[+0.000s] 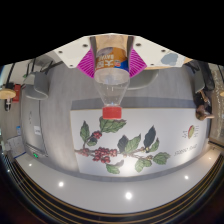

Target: Pour water

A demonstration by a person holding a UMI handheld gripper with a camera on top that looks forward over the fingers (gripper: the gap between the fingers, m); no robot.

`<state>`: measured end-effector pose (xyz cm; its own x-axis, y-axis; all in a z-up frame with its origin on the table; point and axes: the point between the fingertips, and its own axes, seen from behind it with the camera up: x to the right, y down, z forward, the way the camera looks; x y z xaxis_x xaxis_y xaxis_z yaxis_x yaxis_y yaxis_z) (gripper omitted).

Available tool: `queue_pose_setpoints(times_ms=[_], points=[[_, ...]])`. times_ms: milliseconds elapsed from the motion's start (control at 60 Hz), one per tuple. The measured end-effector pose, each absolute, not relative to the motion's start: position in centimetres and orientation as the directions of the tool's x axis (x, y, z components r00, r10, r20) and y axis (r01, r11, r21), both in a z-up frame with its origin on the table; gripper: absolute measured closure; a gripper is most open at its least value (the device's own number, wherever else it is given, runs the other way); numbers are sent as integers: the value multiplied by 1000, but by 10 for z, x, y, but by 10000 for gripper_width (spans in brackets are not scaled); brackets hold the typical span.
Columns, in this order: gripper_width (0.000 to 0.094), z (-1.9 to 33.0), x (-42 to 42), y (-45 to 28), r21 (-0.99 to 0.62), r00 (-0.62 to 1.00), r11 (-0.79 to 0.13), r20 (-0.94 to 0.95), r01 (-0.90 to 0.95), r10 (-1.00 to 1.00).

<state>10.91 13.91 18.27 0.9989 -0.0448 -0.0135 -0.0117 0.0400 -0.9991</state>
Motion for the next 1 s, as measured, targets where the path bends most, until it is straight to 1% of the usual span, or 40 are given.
queue_pose_setpoints(times_ms=[67, 83, 150, 200, 217, 233, 367, 400, 433, 467, 500, 517, 533, 567, 600, 633, 717, 733, 817, 900, 917, 1000], points=[[516, 179, 112, 144, -999, 999, 32, 0, 1, -38], [516, 168, 116, 145, -1000, 999, 31, 3, 4, -41], [515, 161, 119, 148, -1000, 999, 10, 16, 17, -48], [514, 145, 120, 152, -999, 998, -23, 27, 26, -49], [512, 145, 121, 149, -999, 998, -22, 31, 30, -51], [514, 150, 122, 150, -1000, 998, -1, 27, 27, -52], [503, 147, 122, 152, -1000, 998, -7, 22, 22, -53], [459, 148, 122, 155, -1000, 998, -11, 19, 18, -55], [393, 146, 122, 155, -1000, 998, -20, 18, 17, -56], [327, 141, 122, 154, -999, 998, -48, 27, 24, -56], [191, 134, 124, 150, -995, 997, -90, 36, 30, -63], [114, 138, 127, 152, -994, 997, -104, 37, 29, -67], [60, 137, 128, 146, -993, 996, -111, 35, 27, -77], [98, 139, 129, 139, -994, 996, -109, 29, 20, -84], [95, 141, 127, 130, -995, 996, -100, 18, 10, -87], [89, 143, 128, 127, -994, 996, -112, 11, 1, -83], [88, 127, 118, 80, -983, 998, -185, -2, -14, -63], [87, 129, 115, 78, -981, 999, -194, -4, -14, -54], [88, 121, 99, 26, -977, 1000, -212, -13, -15, -11], [87, 110, 85, -23, -969, 998, -239, -62, -61, -2], [89, 110, 81, -19, -966, 997, -247, -74, -72, 0], [89, 93, 65, -58, -951, 992, -288, -126, -113, 27]])
